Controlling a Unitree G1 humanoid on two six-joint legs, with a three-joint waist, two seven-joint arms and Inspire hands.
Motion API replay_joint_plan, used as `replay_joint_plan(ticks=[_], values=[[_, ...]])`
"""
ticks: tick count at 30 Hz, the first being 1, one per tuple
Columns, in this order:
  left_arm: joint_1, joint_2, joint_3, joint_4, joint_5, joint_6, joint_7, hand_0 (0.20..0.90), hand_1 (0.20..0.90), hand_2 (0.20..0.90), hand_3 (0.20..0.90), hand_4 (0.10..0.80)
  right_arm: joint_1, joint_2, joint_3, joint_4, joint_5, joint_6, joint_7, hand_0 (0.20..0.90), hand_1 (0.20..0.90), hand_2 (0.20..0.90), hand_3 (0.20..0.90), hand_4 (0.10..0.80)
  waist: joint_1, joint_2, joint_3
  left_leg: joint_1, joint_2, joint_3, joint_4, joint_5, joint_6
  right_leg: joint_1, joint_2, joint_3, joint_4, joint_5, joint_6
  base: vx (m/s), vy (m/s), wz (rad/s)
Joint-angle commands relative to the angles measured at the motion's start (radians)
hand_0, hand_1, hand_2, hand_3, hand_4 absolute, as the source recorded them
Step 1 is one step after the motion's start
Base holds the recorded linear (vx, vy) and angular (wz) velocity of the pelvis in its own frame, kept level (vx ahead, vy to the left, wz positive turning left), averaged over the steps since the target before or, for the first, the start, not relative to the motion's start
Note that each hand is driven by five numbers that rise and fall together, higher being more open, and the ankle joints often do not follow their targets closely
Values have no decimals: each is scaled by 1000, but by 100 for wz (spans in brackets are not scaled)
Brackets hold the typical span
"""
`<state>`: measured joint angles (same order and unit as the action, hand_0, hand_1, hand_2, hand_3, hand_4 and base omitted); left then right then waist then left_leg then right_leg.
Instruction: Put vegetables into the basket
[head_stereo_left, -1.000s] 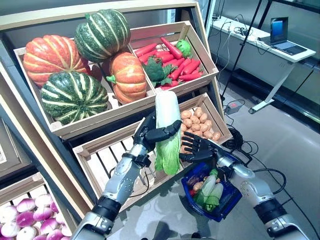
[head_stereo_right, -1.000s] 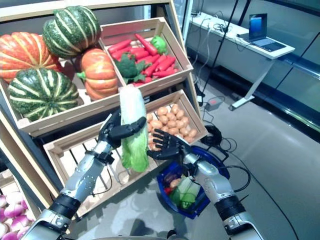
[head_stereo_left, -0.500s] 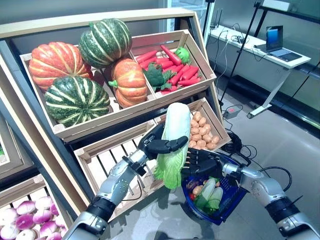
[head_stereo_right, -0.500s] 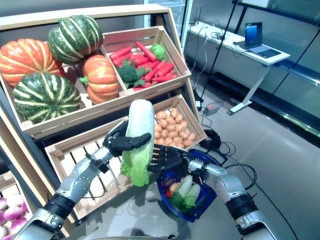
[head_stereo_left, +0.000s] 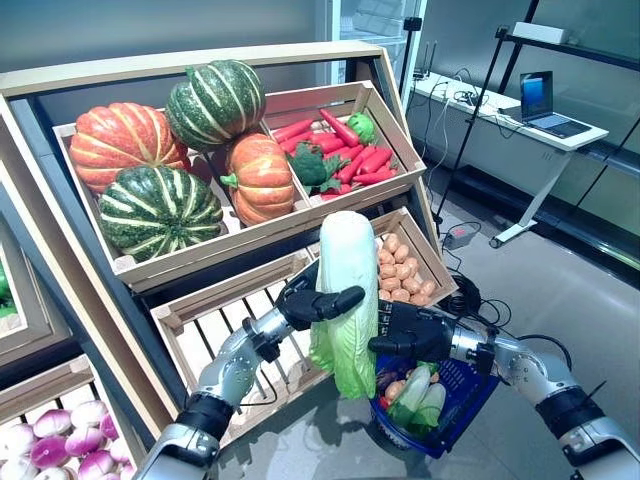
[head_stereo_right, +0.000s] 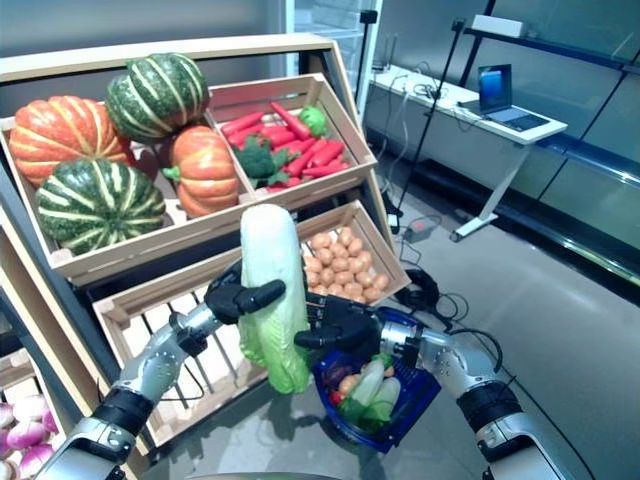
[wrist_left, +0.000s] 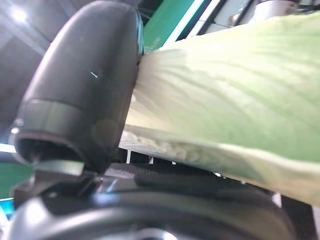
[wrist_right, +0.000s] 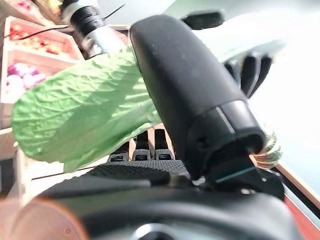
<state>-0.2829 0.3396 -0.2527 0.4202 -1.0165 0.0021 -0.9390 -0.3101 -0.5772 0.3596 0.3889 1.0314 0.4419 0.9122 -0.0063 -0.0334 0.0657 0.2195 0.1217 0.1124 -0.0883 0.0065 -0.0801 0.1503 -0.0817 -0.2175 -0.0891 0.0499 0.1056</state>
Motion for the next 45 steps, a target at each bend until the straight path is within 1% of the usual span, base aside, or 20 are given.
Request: replay_joint_plan(ticks=[1, 6, 10, 11, 13, 14, 15, 17, 18, 20, 23, 28, 29, 30, 31, 33, 36, 39, 42, 45], values=[[-86, -80, -131, 85, -6, 13, -88, 300, 300, 300, 300, 400, -290, 144, -119, -4, 283, -83, 169, 900, 900, 900, 900, 800, 12, -16, -49, -42, -6, 20, 1, -26, 0, 41, -39, 23, 2, -21, -6, 0, 0, 0], [-82, -113, -130, 102, -8, 31, -107, 300, 300, 300, 300, 400, -306, 173, -119, 10, 299, -71, 168, 900, 900, 900, 900, 800, 15, -15, -51, -38, -5, 17, 1, -30, 1, 45, -40, 24, 2, -24, -8, 0, 0, 0], [-82, -124, -135, 101, -13, 21, -102, 300, 300, 300, 300, 400, -300, 186, -100, 30, 239, -35, 170, 900, 900, 900, 900, 800, 15, -15, -53, -39, -5, 17, 1, -28, -1, 44, -41, 24, 2, -23, -8, 0, 0, 0], [-83, -126, -134, 95, -13, 21, -101, 300, 300, 300, 300, 400, -294, 186, -94, 34, 204, -31, 163, 900, 900, 900, 900, 800, 15, -14, -54, -40, -5, 16, 1, -27, -1, 44, -41, 25, 2, -23, -8, 0, 0, 0], [-94, -125, -141, 75, -15, 12, -91, 300, 300, 300, 300, 400, -285, 166, -74, 77, 33, -40, 191, 900, 900, 900, 900, 800, 14, -17, -52, -42, -5, 14, 1, -26, -2, 42, -42, 25, 2, -22, -8, 0, 0, 0], [-95, -124, -142, 71, -15, 11, -88, 300, 300, 300, 300, 400, -284, 161, -69, 83, 13, -51, 196, 900, 900, 900, 900, 800, 14, -17, -52, -42, -5, 14, 1, -26, -2, 42, -41, 25, 2, -21, -8, 0, 0, 0], [-101, -116, -146, 51, -19, 6, -72, 300, 300, 300, 300, 400, -276, 128, -39, 107, -90, -83, 216, 900, 900, 900, 900, 800, 13, -21, -49, -44, -4, 12, 1, -23, -2, 40, -42, 26, 2, -19, -8, 0, 0, 0], [-106, -103, -159, 28, -32, 0, -50, 300, 300, 300, 300, 400, -271, 111, -17, 107, -130, -105, 198, 900, 900, 900, 900, 800, 12, -23, -46, -46, -4, 11, 1, -22, -1, 39, -42, 27, 2, -17, -9, 0, 0, 0], [-114, -95, -164, 15, -38, -6, -39, 300, 300, 300, 300, 400, -270, 92, 10, 109, -168, -121, 164, 900, 900, 900, 900, 800, 11, -26, -43, -46, -4, 8, 1, -20, -1, 38, -41, 28, 2, -15, -10, 0, 0, 0], [-120, -79, -177, 1, -48, -22, -23, 300, 300, 300, 300, 400, -272, 77, 36, 107, -193, -122, 130, 900, 900, 900, 900, 800, 9, -29, -39, -47, -3, 6, 1, -18, 0, 37, -41, 30, 2, -12, -10, -11, -16, 0], [-121, -68, -197, -28, -37, -52, 5, 300, 300, 300, 300, 400, -260, 85, 63, 80, -175, -106, 96, 900, 900, 900, 900, 800, 5, -31, -34, -47, -1, 7, 1, -13, 0, 36, -41, 30, 2, -10, -10, 0, 0, 0], [-130, -67, -215, -63, 9, -115, 68, 300, 300, 300, 300, 400, -252, 160, 63, 88, -137, -106, -54, 900, 900, 900, 900, 800, 11, -25, -28, -46, 3, 5, 1, -8, 1, 38, -42, 27, 2, -7, -11, 0, 0, 0], [-130, -67, -215, -64, 12, -118, 71, 300, 300, 300, 300, 400, -252, 161, 63, 89, -135, -107, -61, 900, 900, 900, 900, 800, 11, -25, -28, -46, 3, 5, 1, -8, 1, 38, -42, 27, 2, -7, -11, 0, 0, 0], [-135, -62, -223, -83, 56, -170, 129, 300, 300, 300, 300, 400, -246, 183, 61, 93, -137, -118, -126, 900, 900, 900, 900, 800, 12, -23, -28, -47, 4, 5, 1, -7, 2, 36, -42, 27, 2, -7, -11, 0, 0, 0], [-136, -59, -225, -90, 67, -182, 143, 300, 300, 300, 300, 400, -244, 188, 60, 93, -134, -119, -141, 900, 900, 900, 900, 800, 12, -22, -27, -47, 4, 5, 1, -6, 2, 36, -42, 27, 2, -7, -11, 0, 0, 0], [-140, -47, -230, -130, 126, -243, 224, 300, 300, 300, 300, 400, -224, 220, 58, 85, -119, -127, -199, 900, 900, 900, 900, 800, 16, -18, -24, -49, 4, 4, 1, -4, 3, 35, -42, 27, 2, -8, -10, 0, 0, 0], [-144, -33, -233, -156, 157, -271, 256, 300, 300, 300, 300, 400, -209, 243, 60, 77, -83, -119, -206, 900, 900, 900, 900, 800, 19, -17, -22, -49, 4, 3, 1, -3, 4, 36, -43, 24, 2, -8, -10, 0, 0, 0], [-161, -26, -254, -186, 197, -301, 297, 300, 300, 300, 300, 400, -209, 296, 52, 102, 56, -56, -153, 900, 900, 900, 900, 800, 28, -13, -21, -48, 3, -4, 1, -3, 5, 40, -43, 20, 2, -11, -11, 0, -1, 1], [-178, -37, -262, -204, 206, -309, 335, 300, 300, 300, 300, 400, -206, 347, 39, 143, 145, -20, -127, 900, 900, 900, 900, 800, 36, -9, -25, -49, 1, -7, 1, -5, 7, 42, -44, 14, 2, -14, -11, 1, -1, 3], [-183, -39, -268, -217, 219, -309, 344, 300, 300, 300, 300, 400, -194, 377, 30, 167, 212, -15, -104, 900, 900, 900, 900, 800, 41, -6, -28, -51, 0, -9, 1, -5, 7, 42, -45, 10, 2, -15, -10, 0, 0, 0]])
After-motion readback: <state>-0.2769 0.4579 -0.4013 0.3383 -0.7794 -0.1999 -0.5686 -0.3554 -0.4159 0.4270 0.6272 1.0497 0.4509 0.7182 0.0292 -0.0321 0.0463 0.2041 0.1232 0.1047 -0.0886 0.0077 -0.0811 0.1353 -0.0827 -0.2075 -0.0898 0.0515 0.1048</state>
